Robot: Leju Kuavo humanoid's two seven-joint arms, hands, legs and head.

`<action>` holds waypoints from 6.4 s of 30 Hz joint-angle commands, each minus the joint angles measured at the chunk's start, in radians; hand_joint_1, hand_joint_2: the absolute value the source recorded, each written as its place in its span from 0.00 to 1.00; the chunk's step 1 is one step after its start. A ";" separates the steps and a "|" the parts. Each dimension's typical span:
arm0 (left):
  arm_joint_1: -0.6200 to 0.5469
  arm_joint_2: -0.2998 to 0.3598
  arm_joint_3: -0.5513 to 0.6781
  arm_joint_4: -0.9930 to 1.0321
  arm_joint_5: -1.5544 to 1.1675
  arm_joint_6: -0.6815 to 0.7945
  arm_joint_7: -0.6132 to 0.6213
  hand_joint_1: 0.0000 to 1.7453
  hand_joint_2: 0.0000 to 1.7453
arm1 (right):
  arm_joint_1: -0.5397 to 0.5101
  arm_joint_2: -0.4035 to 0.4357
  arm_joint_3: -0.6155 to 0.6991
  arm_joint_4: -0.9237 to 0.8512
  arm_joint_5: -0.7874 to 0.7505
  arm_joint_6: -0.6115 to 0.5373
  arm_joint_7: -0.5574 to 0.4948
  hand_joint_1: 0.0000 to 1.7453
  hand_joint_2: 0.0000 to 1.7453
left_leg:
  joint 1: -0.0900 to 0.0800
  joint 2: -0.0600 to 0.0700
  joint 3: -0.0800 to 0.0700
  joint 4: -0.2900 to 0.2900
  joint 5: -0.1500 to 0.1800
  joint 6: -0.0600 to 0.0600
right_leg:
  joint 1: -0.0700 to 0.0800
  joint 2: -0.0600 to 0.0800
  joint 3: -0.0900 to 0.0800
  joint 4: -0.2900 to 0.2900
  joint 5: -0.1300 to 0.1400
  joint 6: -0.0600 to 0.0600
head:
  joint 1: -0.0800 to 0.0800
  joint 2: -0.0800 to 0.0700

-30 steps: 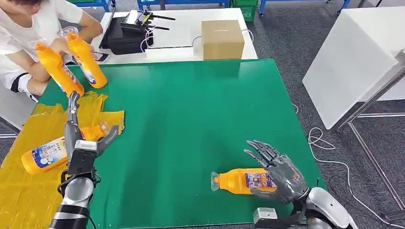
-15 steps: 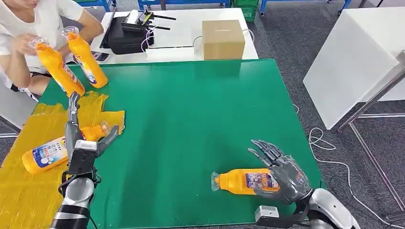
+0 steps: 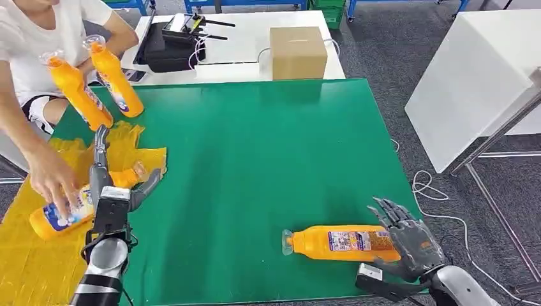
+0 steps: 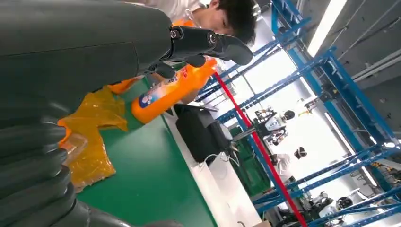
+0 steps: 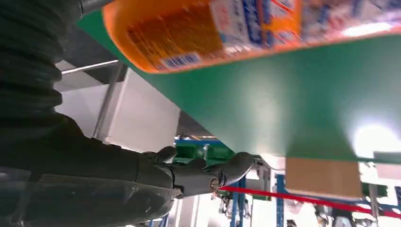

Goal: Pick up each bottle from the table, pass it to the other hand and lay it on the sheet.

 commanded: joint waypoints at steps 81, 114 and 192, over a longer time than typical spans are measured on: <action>-0.072 -0.029 -0.078 0.125 0.057 -0.023 0.031 0.00 1.00 | -0.279 0.190 0.127 0.436 0.188 -0.019 0.092 1.00 1.00 | 0.001 0.000 0.006 -0.002 0.001 -0.001 | 0.001 0.000 0.008 -0.003 0.001 0.001 | 0.000 0.000; -0.271 0.029 -0.391 0.217 0.501 -0.654 0.243 0.00 1.00 | -0.504 0.598 -0.145 0.539 -0.591 -0.300 -0.310 1.00 1.00 | 0.002 0.000 0.004 0.000 0.001 -0.002 | 0.002 0.001 0.005 -0.001 0.001 0.000 | 0.000 0.000; -0.403 -0.022 -0.451 0.405 0.596 -0.593 0.236 0.00 1.00 | -0.560 0.725 0.449 0.692 -0.538 -0.279 -0.465 1.00 1.00 | 0.003 0.000 0.001 0.000 0.001 -0.001 | 0.002 0.001 0.001 0.001 0.000 0.000 | 0.001 0.000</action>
